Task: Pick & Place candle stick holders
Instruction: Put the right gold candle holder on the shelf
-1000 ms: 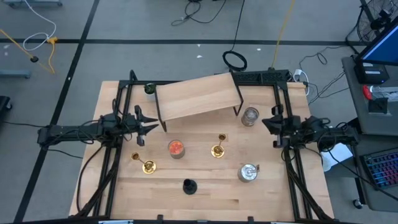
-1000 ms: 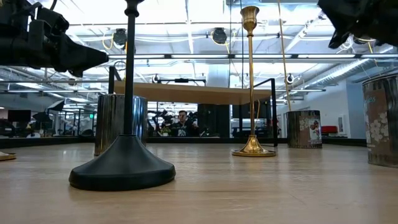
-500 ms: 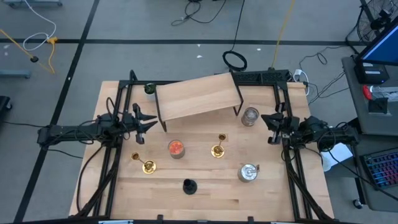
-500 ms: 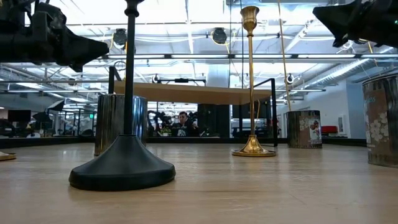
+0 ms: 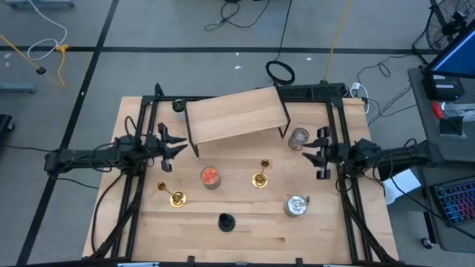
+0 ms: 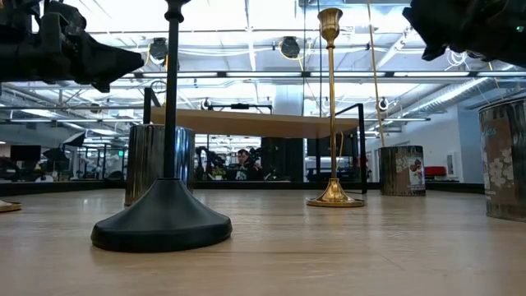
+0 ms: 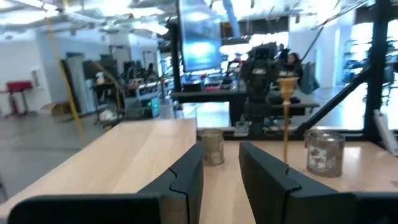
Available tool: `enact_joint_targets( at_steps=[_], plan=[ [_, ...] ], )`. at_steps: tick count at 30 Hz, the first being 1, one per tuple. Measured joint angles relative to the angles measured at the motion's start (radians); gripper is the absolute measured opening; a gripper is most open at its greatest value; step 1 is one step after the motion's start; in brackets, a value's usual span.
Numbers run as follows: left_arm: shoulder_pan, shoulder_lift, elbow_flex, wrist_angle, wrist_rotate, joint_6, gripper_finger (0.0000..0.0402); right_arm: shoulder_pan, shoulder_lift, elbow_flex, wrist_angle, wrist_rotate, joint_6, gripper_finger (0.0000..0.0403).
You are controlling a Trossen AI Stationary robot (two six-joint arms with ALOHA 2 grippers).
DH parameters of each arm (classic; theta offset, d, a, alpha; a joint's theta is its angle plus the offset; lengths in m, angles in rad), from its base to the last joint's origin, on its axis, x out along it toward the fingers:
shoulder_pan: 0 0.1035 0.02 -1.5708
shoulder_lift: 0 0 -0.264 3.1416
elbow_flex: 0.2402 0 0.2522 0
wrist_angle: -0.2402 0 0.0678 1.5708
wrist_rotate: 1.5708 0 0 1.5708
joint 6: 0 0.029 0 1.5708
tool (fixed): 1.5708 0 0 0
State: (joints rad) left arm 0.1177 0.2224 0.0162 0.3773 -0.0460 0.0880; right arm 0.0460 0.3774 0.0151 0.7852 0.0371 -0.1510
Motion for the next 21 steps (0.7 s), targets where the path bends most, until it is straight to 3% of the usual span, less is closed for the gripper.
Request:
enact_joint_targets(
  at_steps=[6,14,21],
  plan=[
    [0.0,0.0,0.0,0.044,0.089,0.036,0.0109,0.0,0.258,0.038,0.147,-0.011,0.079,0.0185],
    [0.0,0.0,0.0,0.016,0.109,0.022,0.0111,0.0,0.6,0.16,0.16,-0.017,0.132,0.0188],
    [0.0,0.001,0.0,0.017,0.114,0.01,0.0174,0.0,0.751,0.226,0.191,-0.017,0.143,0.0191]
  ],
)
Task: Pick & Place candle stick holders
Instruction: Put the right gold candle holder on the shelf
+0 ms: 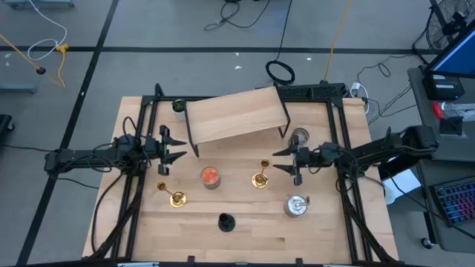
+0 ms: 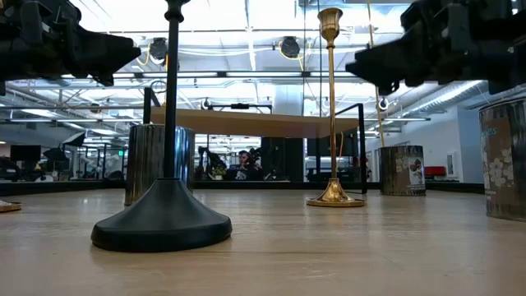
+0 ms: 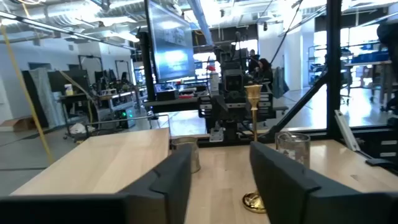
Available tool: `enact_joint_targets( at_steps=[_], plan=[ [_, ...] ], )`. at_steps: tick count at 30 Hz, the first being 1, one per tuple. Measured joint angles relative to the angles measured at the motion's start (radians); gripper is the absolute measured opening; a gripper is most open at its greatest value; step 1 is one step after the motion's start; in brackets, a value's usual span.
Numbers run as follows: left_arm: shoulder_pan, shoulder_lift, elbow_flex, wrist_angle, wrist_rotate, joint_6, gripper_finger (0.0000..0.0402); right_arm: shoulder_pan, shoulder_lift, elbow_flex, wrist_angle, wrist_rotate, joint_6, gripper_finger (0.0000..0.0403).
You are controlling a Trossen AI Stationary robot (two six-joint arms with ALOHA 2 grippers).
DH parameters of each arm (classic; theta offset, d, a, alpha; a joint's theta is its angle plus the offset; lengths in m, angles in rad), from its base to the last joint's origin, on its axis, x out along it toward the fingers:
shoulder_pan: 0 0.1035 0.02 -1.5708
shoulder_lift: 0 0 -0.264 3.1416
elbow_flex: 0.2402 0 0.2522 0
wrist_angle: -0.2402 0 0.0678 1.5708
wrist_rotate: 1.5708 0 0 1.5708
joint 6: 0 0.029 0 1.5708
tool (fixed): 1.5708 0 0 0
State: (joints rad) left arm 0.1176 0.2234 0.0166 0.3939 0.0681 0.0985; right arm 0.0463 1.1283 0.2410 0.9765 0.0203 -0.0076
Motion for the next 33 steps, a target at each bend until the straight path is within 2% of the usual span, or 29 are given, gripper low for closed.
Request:
enact_joint_targets(
  at_steps=[4,8,14,22,27,33],
  plan=[
    [0.0,0.0,0.0,0.001,-0.042,0.006,0.0219,0.0,0.068,0.045,0.002,-0.008,0.039,0.0191],
    [0.0,0.0,0.0,0.001,-0.043,0.01,0.0242,0.001,0.142,0.096,-0.004,-0.055,0.044,0.019],
    [0.0,0.0,0.0,0.001,-0.043,0.011,0.0246,0.001,0.221,0.156,-0.001,-0.053,0.051,0.0189],
    [0.0,0.0,0.0,-0.002,-0.043,-0.008,0.0246,0.001,0.236,0.16,-0.001,-0.053,0.033,0.0173],
    [0.0,0.0,0.0,-0.001,-0.043,-0.007,0.0246,0.001,0.236,0.161,-0.001,-0.053,-0.02,0.0132],
    [0.0,0.0,0.0,-0.001,-0.043,-0.007,0.0246,0.0,0.236,0.161,0.004,-0.052,-0.048,0.0046]
  ],
)
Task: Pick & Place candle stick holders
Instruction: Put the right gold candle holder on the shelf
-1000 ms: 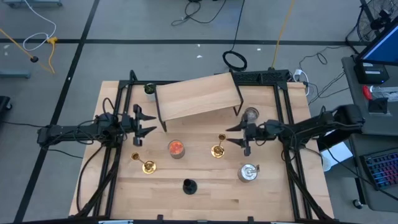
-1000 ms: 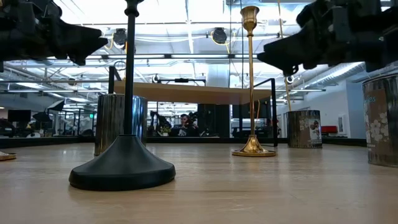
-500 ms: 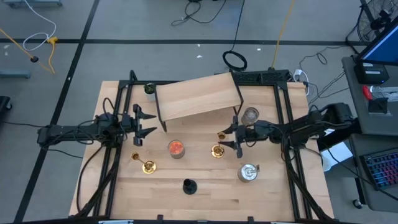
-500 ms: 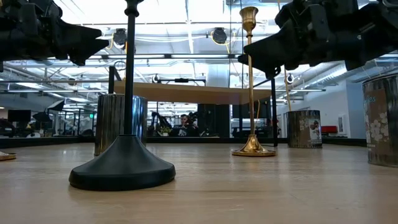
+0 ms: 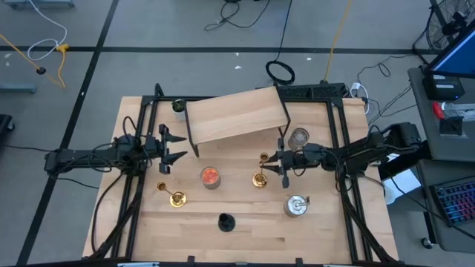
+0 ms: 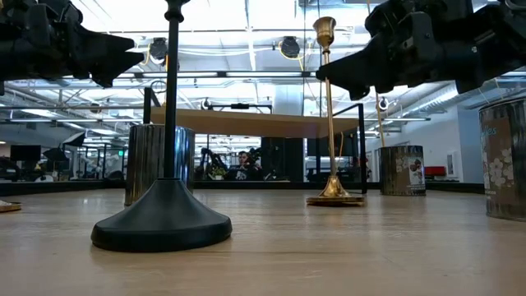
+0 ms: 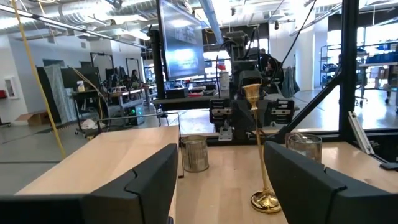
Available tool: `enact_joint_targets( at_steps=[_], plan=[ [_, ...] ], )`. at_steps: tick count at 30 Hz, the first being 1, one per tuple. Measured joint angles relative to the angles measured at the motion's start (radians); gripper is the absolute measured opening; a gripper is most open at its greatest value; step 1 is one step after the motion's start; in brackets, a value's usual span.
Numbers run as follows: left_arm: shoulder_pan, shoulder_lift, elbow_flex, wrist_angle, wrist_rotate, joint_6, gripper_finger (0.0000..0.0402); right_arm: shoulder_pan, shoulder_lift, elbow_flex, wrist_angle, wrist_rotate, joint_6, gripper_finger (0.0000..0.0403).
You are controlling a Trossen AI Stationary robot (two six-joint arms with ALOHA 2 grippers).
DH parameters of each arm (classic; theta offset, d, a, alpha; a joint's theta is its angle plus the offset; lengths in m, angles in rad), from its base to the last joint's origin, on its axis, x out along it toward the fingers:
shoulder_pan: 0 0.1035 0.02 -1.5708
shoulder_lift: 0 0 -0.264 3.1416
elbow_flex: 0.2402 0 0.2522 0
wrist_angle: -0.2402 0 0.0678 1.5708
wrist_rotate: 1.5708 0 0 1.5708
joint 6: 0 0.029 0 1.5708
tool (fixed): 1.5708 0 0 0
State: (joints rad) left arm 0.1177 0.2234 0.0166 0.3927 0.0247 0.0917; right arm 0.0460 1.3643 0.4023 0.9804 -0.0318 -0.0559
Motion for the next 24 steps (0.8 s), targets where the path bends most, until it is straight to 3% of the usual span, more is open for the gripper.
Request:
enact_joint_targets(
  at_steps=[3,8,12,16,24],
  plan=[
    [0.0,0.0,0.0,0.0,0.0,0.0,0.0246,0.0,0.0,0.0,0.013,0.005,-0.042,0.0013],
    [0.0,0.0,0.0,0.0,0.0,0.003,0.0246,0.0,0.0,0.0,0.027,0.001,-0.035,0.0028],
    [0.0,0.0,0.0,0.0,0.0,0.006,0.0246,-0.001,-0.03,0.0,0.094,0.003,-0.008,0.0017],
    [0.0,0.0,0.0,0.0,0.0,0.007,0.0246,-0.001,-0.14,0.001,0.074,0.003,0.087,0.0012],
    [0.0,0.0,0.0,0.02,-0.001,0.0,0.0246,-0.054,-0.383,0.002,-0.077,0.0,0.123,0.0014]
  ],
)
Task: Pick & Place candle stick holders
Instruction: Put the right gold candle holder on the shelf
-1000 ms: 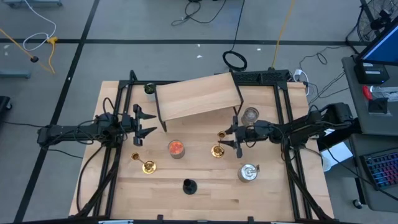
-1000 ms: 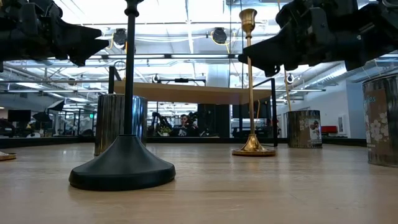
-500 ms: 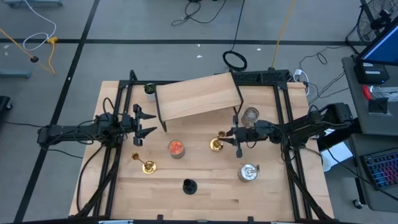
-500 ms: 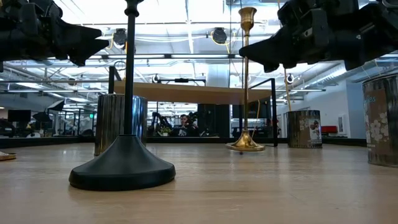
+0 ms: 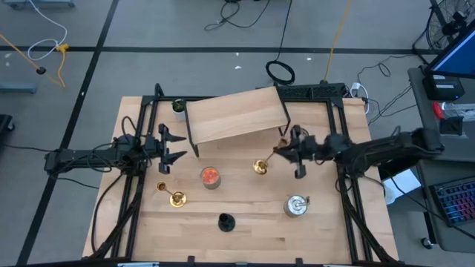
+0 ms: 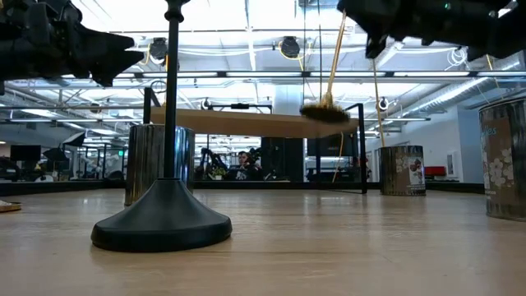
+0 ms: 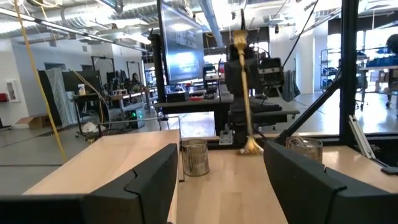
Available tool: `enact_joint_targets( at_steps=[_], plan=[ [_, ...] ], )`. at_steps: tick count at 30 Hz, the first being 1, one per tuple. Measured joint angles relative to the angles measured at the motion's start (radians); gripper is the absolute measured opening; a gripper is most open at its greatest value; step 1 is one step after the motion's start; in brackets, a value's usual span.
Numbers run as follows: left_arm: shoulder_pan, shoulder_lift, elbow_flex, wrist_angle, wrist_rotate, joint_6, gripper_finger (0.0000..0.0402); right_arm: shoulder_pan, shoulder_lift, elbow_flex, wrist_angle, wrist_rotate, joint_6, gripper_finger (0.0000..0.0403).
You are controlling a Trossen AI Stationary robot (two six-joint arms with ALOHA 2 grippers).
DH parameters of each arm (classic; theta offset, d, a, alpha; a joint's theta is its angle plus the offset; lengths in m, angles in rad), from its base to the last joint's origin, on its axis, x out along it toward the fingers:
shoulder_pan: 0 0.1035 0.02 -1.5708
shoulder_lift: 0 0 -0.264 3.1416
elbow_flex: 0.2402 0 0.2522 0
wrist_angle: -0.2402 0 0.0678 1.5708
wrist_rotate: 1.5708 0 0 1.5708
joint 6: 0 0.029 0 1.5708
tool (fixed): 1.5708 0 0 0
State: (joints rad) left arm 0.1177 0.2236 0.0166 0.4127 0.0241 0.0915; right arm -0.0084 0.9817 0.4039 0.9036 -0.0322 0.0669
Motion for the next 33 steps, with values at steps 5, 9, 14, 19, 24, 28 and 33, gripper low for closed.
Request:
enact_joint_targets(
  at_steps=[5,9,14,19,24,28,33],
  plan=[
    [0.0,0.0,0.0,0.069,0.0,0.007,0.0246,-0.087,-0.065,0.109,-0.228,-0.135,0.008,0.0014],
    [0.0,0.0,0.0,0.105,0.0,0.008,0.0246,-0.155,-0.044,0.289,-0.45,-0.202,-0.041,0.0014],
    [0.0,0.0,0.0,0.107,0.0,0.008,0.0246,-0.274,0.013,0.471,-0.632,-0.205,-0.092,0.0014],
    [0.0,0.0,0.0,0.106,0.0,0.008,0.0246,-0.443,0.065,0.542,-0.628,-0.259,-0.074,0.0014],
    [0.0,0.0,0.0,0.106,0.0,0.008,0.0246,-0.604,0.14,0.555,-0.542,-0.301,-0.04,0.0014],
    [0.0,0.0,0.0,0.106,0.0,0.008,0.0246,-0.695,0.224,0.556,-0.485,-0.311,-0.004,0.0014],
    [0.0,0.0,0.0,0.106,0.0,0.008,0.0246,-0.76,0.315,0.556,-0.418,-0.313,0.025,0.0014]
  ],
)
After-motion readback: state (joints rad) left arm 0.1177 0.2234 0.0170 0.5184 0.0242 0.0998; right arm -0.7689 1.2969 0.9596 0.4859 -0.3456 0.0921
